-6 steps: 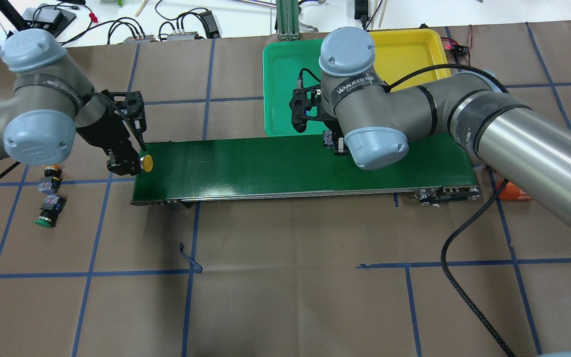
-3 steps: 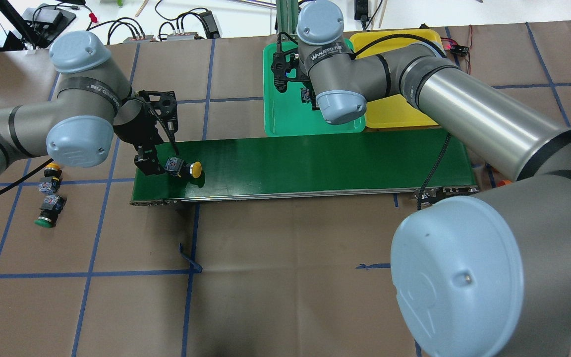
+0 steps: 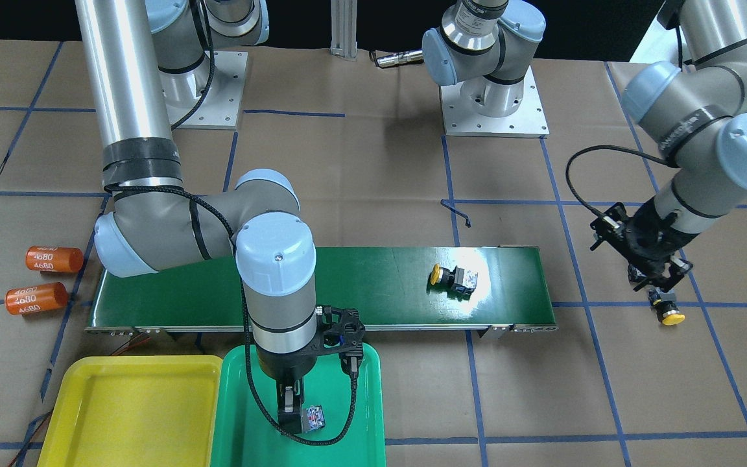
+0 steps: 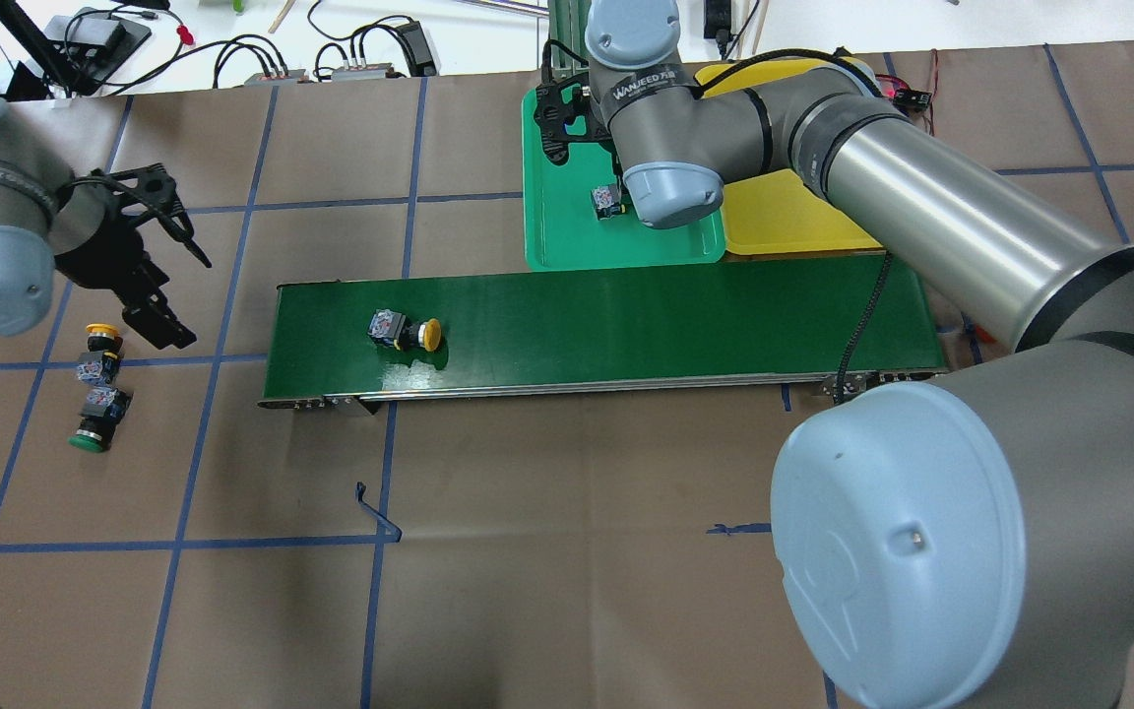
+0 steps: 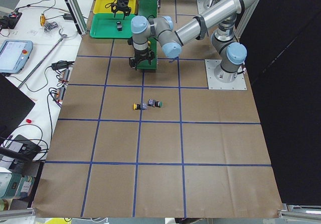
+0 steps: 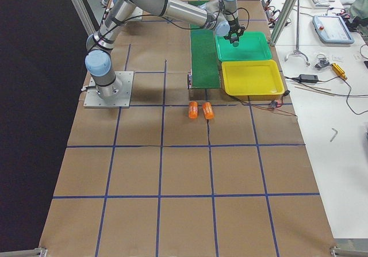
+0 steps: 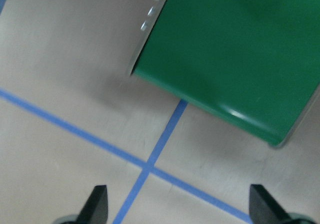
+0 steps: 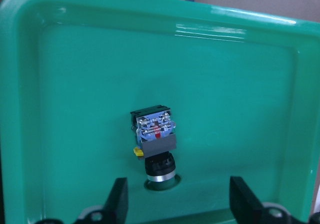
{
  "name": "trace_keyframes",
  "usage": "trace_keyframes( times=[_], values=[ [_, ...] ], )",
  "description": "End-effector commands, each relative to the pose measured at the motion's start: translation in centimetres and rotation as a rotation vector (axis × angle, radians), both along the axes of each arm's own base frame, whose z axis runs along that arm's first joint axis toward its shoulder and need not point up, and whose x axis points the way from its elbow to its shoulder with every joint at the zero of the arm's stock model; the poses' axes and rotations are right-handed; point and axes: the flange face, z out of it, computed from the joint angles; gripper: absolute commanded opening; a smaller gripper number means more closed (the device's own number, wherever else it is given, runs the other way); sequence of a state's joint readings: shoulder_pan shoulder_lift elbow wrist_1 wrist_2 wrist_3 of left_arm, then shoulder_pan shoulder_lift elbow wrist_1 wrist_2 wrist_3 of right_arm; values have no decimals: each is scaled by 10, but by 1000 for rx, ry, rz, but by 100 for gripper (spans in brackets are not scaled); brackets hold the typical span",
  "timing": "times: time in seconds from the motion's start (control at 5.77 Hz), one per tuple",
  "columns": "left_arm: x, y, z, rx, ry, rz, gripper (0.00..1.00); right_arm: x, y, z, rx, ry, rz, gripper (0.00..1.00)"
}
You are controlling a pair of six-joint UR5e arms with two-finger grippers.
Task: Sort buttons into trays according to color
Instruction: 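Grasp the belt's yellow button with right while left grasps another button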
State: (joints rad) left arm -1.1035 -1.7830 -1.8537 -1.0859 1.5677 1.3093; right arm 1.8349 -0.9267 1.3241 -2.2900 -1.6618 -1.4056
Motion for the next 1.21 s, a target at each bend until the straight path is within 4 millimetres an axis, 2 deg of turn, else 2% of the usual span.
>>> trace_keyframes(
  times=[0.0, 0.17, 0.35, 0.52, 0.69, 0.87, 1.04],
  values=[
    [86, 17, -41, 53, 32, 377, 98, -2, 44, 60, 138, 21, -30, 100],
    [118, 15, -72, 41, 21, 483, 98, 6, 72, 77, 223, 35, -55, 100],
    [127, 22, -99, 79, 30, 560, 98, 38, 100, 71, 239, 28, -95, 100],
    [132, 29, -118, 115, 44, 587, 96, 66, 123, 56, 253, 17, -148, 100],
    [135, 33, -111, 115, 31, 610, 49, 77, 131, 51, 260, 13, -157, 100],
    [132, 34, -111, 130, 14, 605, 11, 92, 140, 43, 298, -36, -197, 100],
    [131, 35, -113, 133, 18, 604, 0, 99, 140, 26, 336, -52, -206, 100]
  ],
)
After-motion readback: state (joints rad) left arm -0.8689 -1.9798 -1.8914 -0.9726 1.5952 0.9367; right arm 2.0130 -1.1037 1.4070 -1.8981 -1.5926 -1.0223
